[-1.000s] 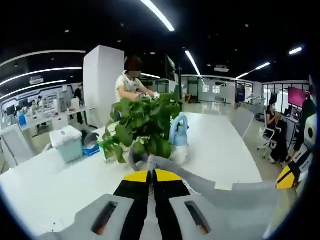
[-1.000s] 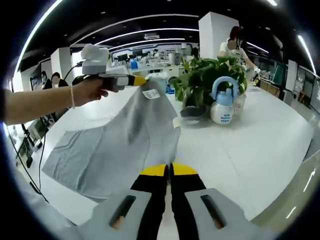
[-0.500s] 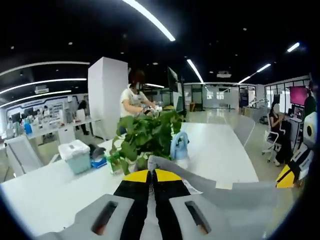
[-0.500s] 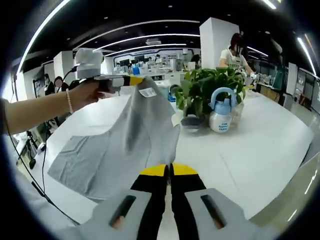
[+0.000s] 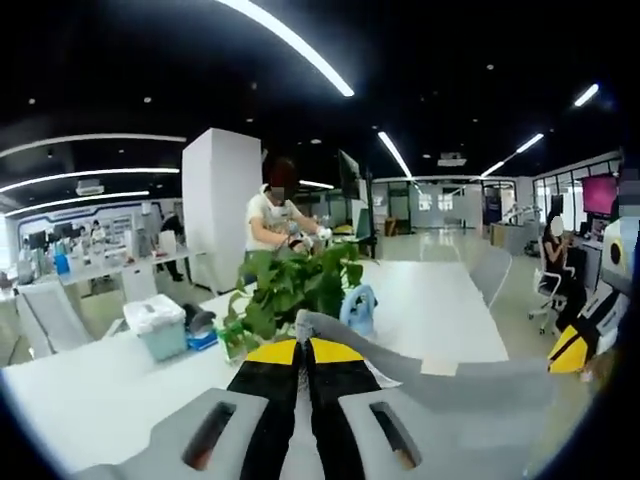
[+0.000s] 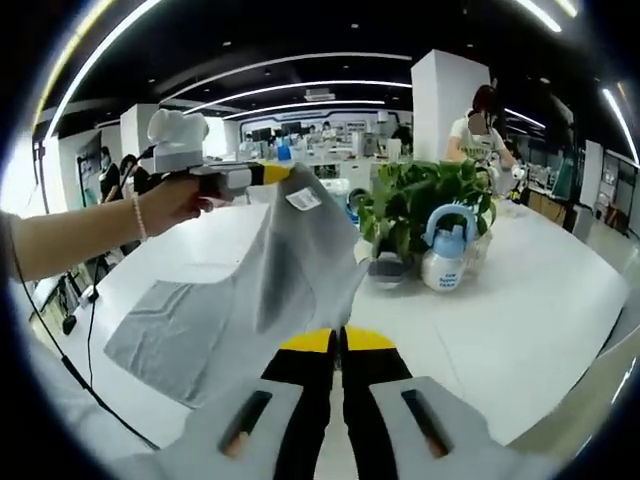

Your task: Fold the towel on the table until its edges align and the towel forms a compact rectangular stack.

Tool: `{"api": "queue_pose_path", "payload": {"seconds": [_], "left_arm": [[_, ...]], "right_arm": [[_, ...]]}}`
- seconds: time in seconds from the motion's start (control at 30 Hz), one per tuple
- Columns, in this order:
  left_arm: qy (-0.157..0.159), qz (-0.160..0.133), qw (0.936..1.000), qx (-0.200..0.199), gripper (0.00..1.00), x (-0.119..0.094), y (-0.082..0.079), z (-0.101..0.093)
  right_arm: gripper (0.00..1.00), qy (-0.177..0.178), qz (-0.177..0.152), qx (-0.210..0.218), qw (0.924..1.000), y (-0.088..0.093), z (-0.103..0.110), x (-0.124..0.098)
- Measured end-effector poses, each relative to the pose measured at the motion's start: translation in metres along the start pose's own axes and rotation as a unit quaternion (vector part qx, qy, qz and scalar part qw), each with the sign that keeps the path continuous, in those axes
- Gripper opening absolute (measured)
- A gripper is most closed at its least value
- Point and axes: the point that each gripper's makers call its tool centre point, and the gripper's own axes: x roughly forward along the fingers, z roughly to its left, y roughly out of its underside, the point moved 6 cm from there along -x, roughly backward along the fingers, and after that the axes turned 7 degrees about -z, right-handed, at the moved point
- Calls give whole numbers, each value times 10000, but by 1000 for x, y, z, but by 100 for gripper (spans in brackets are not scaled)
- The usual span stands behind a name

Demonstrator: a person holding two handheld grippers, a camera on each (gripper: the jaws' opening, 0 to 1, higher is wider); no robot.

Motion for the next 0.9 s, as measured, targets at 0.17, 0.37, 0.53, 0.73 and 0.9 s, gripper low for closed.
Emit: {"api": "queue_pose_path", "payload": {"seconds": [0.17, 0.37, 0.53, 0.73, 0.9], "left_arm": [[-43, -77, 9999, -60, 3, -5, -8, 3], [-63, -133, 9997, -189, 3, -16, -12, 10], [-124, -261, 9994, -206, 3, -23, -18, 18], [-261, -413, 9988, -5, 3, -35, -27, 34], [-353, -498, 9981, 1, 3, -43, -33, 45]], "right_arm": [[0, 5, -124, 45, 9999, -5, 2, -3], [0, 41, -273, 41, 9996, -8, 6, -6], [0, 11, -451, 87, 9989, -16, 14, -9], [0, -138, -701, 273, 9971, -26, 31, -13], [0, -441, -873, 379, 9945, -33, 48, -13]]}}
